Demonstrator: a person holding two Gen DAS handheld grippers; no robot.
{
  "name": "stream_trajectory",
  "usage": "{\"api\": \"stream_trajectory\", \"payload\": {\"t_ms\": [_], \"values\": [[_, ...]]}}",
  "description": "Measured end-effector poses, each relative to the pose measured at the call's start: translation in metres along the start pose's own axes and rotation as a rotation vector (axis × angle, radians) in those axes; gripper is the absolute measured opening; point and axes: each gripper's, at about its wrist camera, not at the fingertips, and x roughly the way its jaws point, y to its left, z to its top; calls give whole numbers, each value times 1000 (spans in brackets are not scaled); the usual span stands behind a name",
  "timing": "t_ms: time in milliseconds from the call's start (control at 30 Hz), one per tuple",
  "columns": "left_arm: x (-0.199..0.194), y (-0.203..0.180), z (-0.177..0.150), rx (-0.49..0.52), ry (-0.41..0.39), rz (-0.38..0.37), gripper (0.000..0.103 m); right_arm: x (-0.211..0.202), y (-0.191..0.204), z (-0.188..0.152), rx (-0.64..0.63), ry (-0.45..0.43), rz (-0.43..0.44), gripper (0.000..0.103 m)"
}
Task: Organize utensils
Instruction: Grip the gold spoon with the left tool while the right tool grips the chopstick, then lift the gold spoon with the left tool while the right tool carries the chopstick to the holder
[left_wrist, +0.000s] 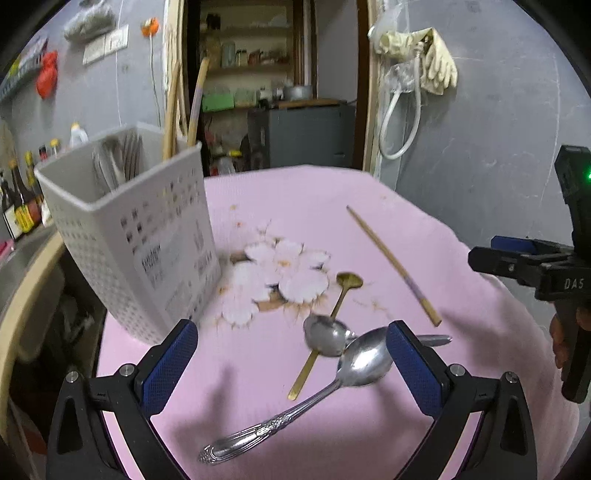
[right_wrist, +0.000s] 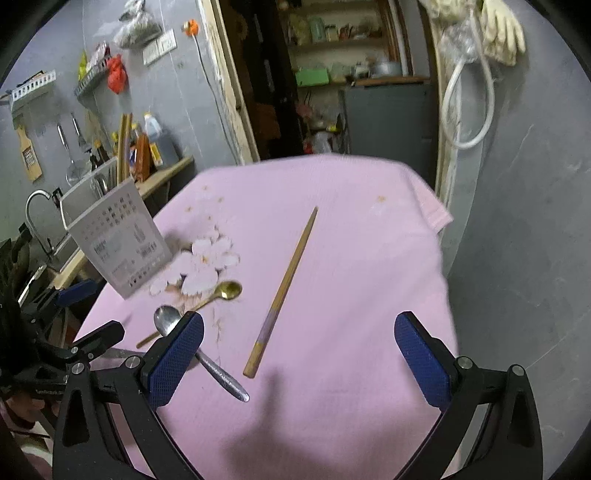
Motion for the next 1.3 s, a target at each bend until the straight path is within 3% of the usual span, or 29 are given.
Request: {"api": "stream_trajectory", "payload": {"t_ms": [33,200,267,467,767,1067,1133,1267,1300], "values": [[3,1,0,-5,11,-5,100,7,2,-1,0,17,3,101],[25,2,-3,16,95,-7,72,39,9,2,-3,89,23,83],[34,1,-4,22,130,-6,65,50,11,5,-8,114,21,79],[46,-2,11,5,124,-56,63,81,19,17,-18,164,23,63],[83,-18,28,69,217,-128,43,118,18,36,-45,256,81,34],[101,-36,41,166,293,-113,37,136,28,54,-93,363,25,15],[102,-38,45,173,306,-113,33,137,25,55,-76,389,13,9],[109,-42,53,182,341,-138,8,133,14,52,19,435,42,8],[110,-42,54,174,355,-144,7,132,11,49,33,448,51,8]]}}
